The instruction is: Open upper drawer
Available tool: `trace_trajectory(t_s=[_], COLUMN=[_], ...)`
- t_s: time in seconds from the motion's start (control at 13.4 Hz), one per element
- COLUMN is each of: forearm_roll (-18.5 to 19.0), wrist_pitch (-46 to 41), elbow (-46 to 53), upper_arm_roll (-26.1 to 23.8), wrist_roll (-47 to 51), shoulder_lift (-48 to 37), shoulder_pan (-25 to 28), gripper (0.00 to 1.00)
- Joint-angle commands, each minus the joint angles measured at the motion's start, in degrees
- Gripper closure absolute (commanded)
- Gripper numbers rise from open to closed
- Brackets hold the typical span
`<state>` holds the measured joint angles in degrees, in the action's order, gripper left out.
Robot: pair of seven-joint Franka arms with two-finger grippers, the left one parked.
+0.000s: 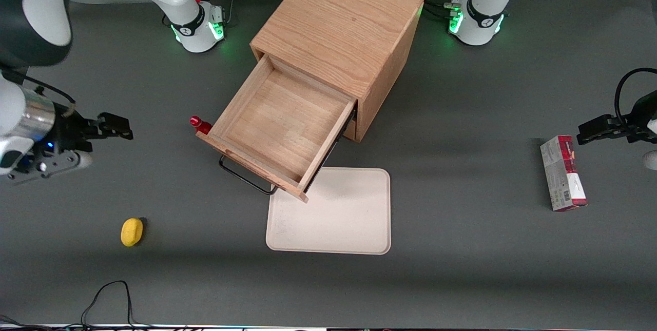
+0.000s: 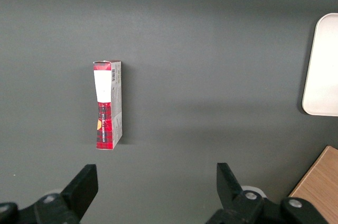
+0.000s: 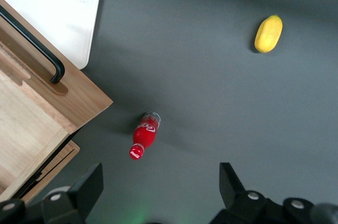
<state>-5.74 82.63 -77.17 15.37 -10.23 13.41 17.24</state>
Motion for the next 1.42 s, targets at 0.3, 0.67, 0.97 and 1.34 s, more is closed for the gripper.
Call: trace_trajectory(t_s=[0.3, 0.67, 0.97, 1.34], forearm_roll=[1.5, 1.7, 7.8, 7.2], wrist_pitch=[12.8, 8.8, 7.2, 5.1], elbow=[-21.2, -16.5, -16.2, -15.3], upper_arm_roll=[1.2, -10.9, -8.6, -8.2], wrist_roll=[2.7, 3.2, 4.8, 5.0], shoulder_lift=[-14.6, -13.8, -14.7, -14.4], shoulder_pan=[1.8, -11.1, -7.7, -8.0], gripper=[0.00, 0.00, 0.00, 0.00])
